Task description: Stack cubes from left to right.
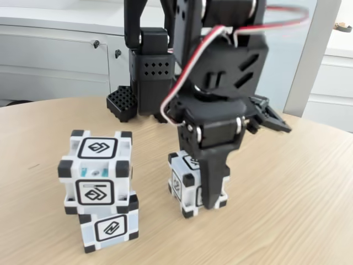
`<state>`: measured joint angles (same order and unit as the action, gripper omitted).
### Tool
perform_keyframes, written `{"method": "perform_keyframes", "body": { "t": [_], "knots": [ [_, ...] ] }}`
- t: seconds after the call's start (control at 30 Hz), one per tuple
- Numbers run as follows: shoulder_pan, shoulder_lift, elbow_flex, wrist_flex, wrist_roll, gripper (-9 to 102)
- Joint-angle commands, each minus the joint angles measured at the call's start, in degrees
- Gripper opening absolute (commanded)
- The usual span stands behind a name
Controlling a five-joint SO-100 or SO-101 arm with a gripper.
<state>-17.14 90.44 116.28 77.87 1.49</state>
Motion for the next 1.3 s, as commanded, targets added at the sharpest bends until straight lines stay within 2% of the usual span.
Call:
{"method": "perform_keyframes", "body": {
  "t": [0.0,0.23,0.37,0.47,0.8,1.0,1.27],
  "knots": [
    [0.44,9.23,-2.02,-0.09,-0.09,0],
    [0.35,32.34,-2.02,0.7,-5.54,0],
    [0.88,40.69,-2.02,0.88,-7.82,0],
    [4.75,44.3,-2.02,0.88,-9.93,0],
    [21.88,44.03,-2.02,0.97,-18.9,0],
    [26.54,43.86,-1.93,0.97,-21.18,0],
    [28.21,41.4,-2.11,0.97,-21.01,0]
  ]
}}
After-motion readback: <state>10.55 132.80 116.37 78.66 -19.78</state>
